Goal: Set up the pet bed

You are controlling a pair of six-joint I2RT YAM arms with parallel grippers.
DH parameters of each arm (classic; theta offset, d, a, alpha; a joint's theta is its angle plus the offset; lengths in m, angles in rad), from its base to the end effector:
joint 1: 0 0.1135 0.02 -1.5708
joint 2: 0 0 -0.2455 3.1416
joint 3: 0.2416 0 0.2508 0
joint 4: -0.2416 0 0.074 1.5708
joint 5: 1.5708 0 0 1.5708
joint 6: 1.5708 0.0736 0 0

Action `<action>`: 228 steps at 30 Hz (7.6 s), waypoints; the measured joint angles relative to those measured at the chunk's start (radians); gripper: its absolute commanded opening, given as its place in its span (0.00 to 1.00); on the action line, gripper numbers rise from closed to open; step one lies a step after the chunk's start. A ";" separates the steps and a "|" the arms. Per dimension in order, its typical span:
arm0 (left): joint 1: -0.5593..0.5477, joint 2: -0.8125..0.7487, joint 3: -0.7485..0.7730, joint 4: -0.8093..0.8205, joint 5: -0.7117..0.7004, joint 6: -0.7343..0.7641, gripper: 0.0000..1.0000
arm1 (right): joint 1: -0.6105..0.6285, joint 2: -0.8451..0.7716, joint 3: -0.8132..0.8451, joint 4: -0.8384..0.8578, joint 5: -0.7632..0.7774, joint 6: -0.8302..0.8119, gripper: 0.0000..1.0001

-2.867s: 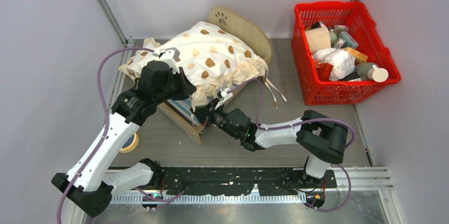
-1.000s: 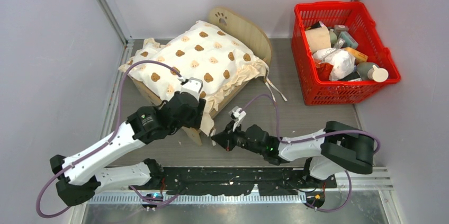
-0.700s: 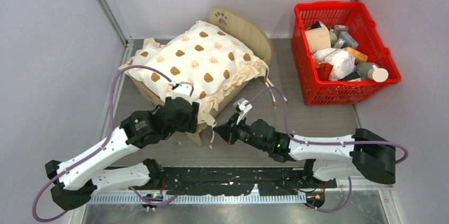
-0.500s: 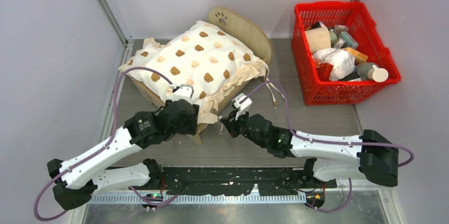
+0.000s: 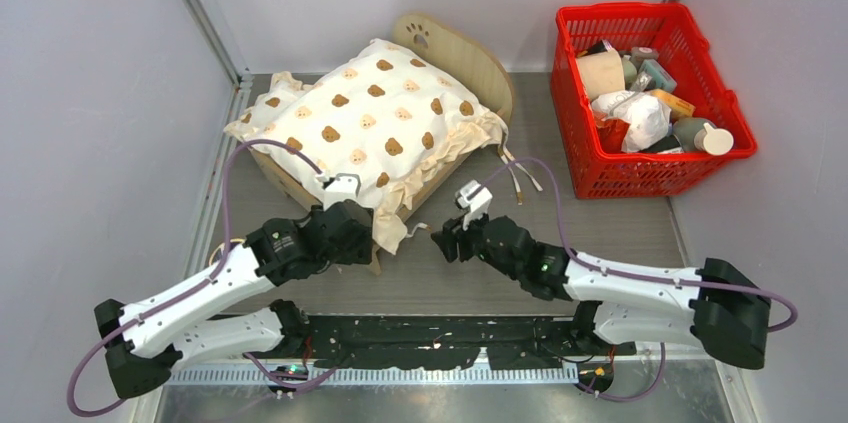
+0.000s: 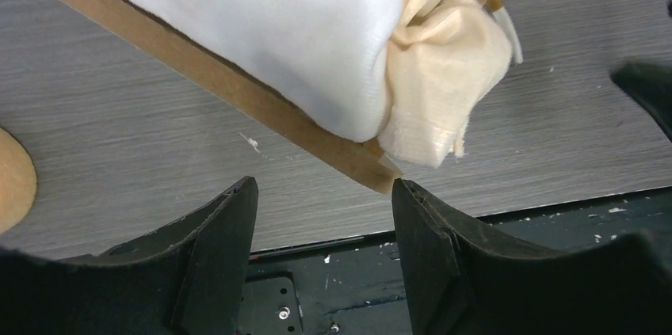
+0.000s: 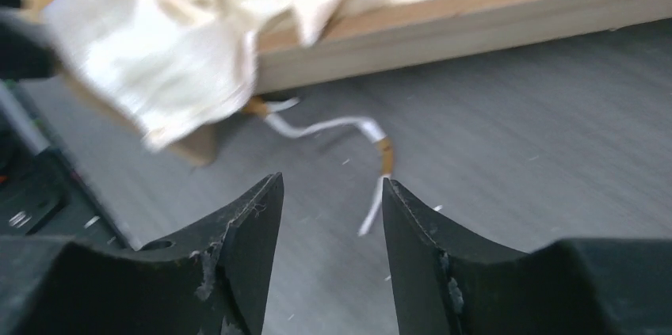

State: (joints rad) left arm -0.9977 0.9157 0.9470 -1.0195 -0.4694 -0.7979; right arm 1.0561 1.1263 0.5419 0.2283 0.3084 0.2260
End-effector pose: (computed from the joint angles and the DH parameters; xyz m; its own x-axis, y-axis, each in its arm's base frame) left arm 0.1303 -0.1406 0.2592 -0.7560 -0.0060 -0.6546 0.1048 0.9859 -0.1301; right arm 0.1601 0.2377 0.2006 -0.3217 -0.1351 -0.9371 -0.6333 0.7665 0.1069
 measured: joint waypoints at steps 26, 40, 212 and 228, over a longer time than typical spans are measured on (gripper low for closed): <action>0.070 0.016 -0.092 0.097 -0.068 -0.150 0.00 | 0.108 0.747 -0.148 1.183 -0.406 -0.292 0.61; 0.068 0.016 -0.050 0.029 -0.055 -0.133 0.00 | 0.108 0.846 -0.003 1.117 -0.332 -0.409 0.64; -0.187 -0.291 -0.396 0.294 -0.037 -0.409 0.72 | 0.204 0.183 -0.017 0.249 -0.166 0.208 0.05; -0.105 -0.349 -0.362 0.075 -0.200 -0.390 0.69 | 0.431 0.589 0.242 0.298 -0.075 0.294 0.42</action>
State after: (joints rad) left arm -1.1023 0.5671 0.5846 -0.9443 -0.6689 -1.1877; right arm 1.4868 1.7157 0.7841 0.5266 0.2333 0.5201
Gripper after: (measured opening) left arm 0.703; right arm 0.352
